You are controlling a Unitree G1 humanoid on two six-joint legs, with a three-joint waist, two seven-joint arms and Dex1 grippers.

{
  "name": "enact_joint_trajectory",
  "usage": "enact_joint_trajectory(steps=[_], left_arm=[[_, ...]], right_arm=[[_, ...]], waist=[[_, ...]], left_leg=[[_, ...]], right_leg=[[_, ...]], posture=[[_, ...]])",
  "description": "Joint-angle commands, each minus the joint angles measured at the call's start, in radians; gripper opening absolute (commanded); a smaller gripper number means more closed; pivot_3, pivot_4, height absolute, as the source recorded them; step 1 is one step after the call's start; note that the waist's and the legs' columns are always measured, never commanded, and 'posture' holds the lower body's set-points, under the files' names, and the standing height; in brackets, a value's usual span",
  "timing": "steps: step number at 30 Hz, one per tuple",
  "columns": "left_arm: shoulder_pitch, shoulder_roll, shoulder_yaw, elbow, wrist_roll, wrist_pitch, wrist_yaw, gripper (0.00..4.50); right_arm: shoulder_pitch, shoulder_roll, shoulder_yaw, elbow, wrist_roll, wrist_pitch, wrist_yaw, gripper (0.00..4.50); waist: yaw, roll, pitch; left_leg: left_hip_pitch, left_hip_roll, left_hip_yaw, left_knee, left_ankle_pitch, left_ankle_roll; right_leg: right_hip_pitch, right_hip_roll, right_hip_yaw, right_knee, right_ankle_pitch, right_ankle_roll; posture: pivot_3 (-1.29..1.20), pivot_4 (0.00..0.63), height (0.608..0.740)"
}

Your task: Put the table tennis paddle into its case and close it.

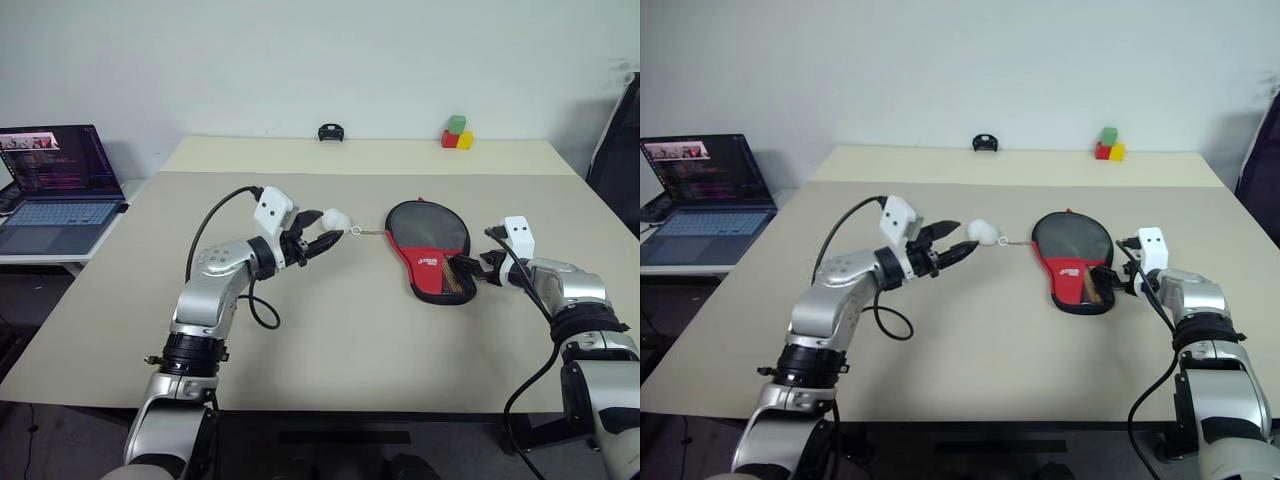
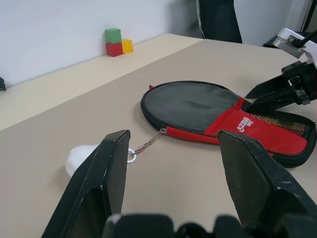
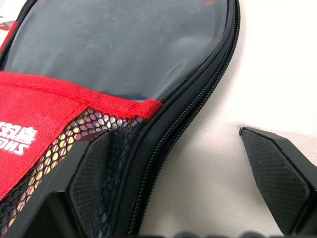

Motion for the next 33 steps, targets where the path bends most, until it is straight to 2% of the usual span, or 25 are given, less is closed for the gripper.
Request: enact_joint_trajectory(steps=[1, 3, 6, 13, 18, 19, 25, 33], left_arm=[[-0.028, 0.012, -0.003, -0.036, -0.012, -0.008, -0.005, 3.06], [-0.027, 0.014, -0.005, -0.035, -0.011, -0.009, -0.006, 3.06], [-0.026, 0.015, -0.005, -0.036, -0.010, -0.009, -0.006, 3.06], [-0.003, 0.028, -0.003, -0.051, -0.008, -0.006, -0.005, 3.06], [0.021, 0.053, 0.002, -0.066, -0.017, 0.005, -0.014, 3.06], [0.034, 0.067, 0.005, -0.075, -0.024, 0.014, -0.025, 3.06], [0.166, 0.187, 0.016, -0.148, -0.059, 0.060, -0.117, 3.06], [0.298, 0.294, 0.017, -0.255, -0.123, 0.121, -0.217, 3.06]], right_arm=[[0.012, 0.036, 0.033, 0.005, -0.024, 0.028, 0.033, 4.42], [0.004, 0.053, 0.040, 0.018, -0.034, 0.029, 0.035, 4.42], [-0.012, 0.080, 0.049, 0.047, -0.054, 0.024, 0.037, 3.88], [-0.042, 0.118, 0.053, 0.116, -0.086, 0.006, 0.028, 1.54], [-0.037, 0.134, 0.052, 0.111, -0.088, 0.013, 0.034, 0.17], [-0.029, 0.140, 0.052, 0.092, -0.085, 0.024, 0.039, 0.02], [0.094, 0.187, 0.053, -0.234, -0.017, 0.202, 0.046, 0.02], [0.280, 0.256, 0.035, -0.730, 0.088, 0.495, -0.049, 0.02]], waist=[[-0.001, 0.000, 0.000], [-0.004, -0.001, -0.001], [-0.012, -0.003, -0.002], [-0.024, -0.007, -0.006], [-0.026, -0.008, -0.007], [-0.026, -0.008, -0.007], [-0.031, -0.008, -0.007], [-0.031, -0.008, -0.007]], left_leg=[[0.000, 0.000, 0.000, 0.000, 0.000, 0.000], [0.000, 0.000, 0.000, 0.000, 0.000, 0.000], [0.002, 0.002, 0.002, 0.000, 0.000, 0.000], [0.006, 0.005, 0.005, -0.001, 0.000, 0.000], [0.015, 0.006, 0.005, -0.002, 0.000, 0.000], [0.019, 0.006, 0.005, -0.003, 0.000, 0.000], [0.020, 0.009, 0.004, -0.005, -0.001, -0.001], [0.018, 0.010, -0.002, -0.006, -0.003, -0.005]], right_leg=[[0.000, 0.000, 0.000, 0.000, 0.000, 0.000], [0.000, 0.000, 0.000, 0.000, 0.000, 0.000], [0.000, 0.001, 0.001, 0.000, 0.000, 0.000], [0.002, 0.003, 0.001, 0.001, 0.002, -0.003], [0.011, 0.003, 0.001, 0.000, 0.002, -0.003], [0.015, 0.003, 0.001, -0.001, 0.002, -0.003], [0.015, 0.006, 0.002, -0.001, 0.001, -0.005], [0.014, 0.007, 0.000, -0.002, -0.003, -0.010]], posture=[[0.00, 0.150, 0.740], [0.00, 0.150, 0.740], [0.00, 0.150, 0.740], [0.00, 0.150, 0.740], [0.00, 0.150, 0.740], [0.00, 0.150, 0.740], [0.00, 0.150, 0.740], [0.00, 0.150, 0.740]])
